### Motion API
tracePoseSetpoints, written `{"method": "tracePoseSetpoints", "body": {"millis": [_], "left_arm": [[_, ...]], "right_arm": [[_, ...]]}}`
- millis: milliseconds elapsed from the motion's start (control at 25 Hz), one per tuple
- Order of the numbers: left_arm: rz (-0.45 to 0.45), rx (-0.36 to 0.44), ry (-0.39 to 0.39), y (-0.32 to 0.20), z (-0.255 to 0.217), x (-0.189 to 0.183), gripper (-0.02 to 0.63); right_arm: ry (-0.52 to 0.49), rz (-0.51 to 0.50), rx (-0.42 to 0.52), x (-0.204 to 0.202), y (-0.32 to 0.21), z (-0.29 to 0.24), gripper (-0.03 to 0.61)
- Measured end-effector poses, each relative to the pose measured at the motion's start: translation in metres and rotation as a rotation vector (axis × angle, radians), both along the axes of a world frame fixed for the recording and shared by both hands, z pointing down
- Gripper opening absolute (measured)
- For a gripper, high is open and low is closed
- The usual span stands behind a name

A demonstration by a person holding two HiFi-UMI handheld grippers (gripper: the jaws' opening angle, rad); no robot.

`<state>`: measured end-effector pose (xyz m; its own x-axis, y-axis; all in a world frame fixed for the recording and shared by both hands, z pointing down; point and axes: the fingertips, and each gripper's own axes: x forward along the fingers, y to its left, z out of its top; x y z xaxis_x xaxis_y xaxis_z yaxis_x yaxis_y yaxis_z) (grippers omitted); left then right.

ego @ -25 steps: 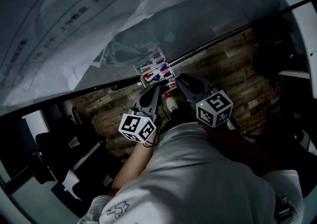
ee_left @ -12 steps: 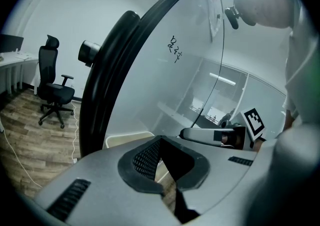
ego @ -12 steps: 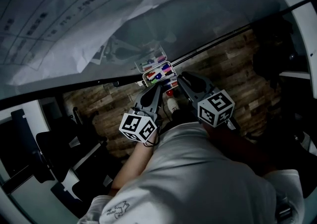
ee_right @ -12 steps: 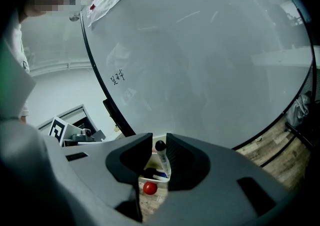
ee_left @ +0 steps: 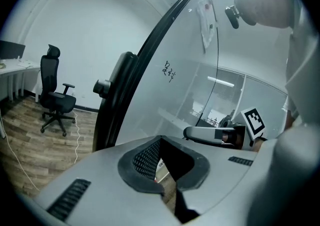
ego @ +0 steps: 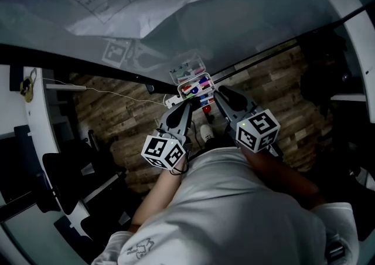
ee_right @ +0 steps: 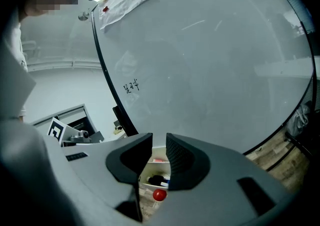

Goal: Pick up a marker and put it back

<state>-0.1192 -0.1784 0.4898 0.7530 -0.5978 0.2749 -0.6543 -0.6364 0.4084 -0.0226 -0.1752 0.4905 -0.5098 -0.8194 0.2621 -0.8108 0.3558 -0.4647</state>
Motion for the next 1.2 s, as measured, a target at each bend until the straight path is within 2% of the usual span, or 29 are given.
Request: {"method": "tracePoseSetpoints", "body": {"millis": [320, 520, 680, 1200], "left_arm": [[0.017, 0.11, 0.029, 0.007, -0.045, -0.012, 0.005], [0.047, 0.182, 0.054, 0.011, -0.073, -0.015, 0.005], [0.076, 0.23, 0.07, 0.018, -0.09, -0.018, 0.005], [0.08, 0.255, 0.102, 0.038, -0.1, -0.05, 0.005]], "right_arm": [[0.032, 0.018, 0.099, -0.014, 0.008, -0.045, 0.077], [0.048, -0.003, 0.167, -0.027, 0.018, -0.074, 0.074], [0.061, 0.0, 0.216, -0.033, 0.025, -0.092, 0.025], [0.115, -0.003, 0.223, -0.064, 0.048, -0.098, 0.011]]}}
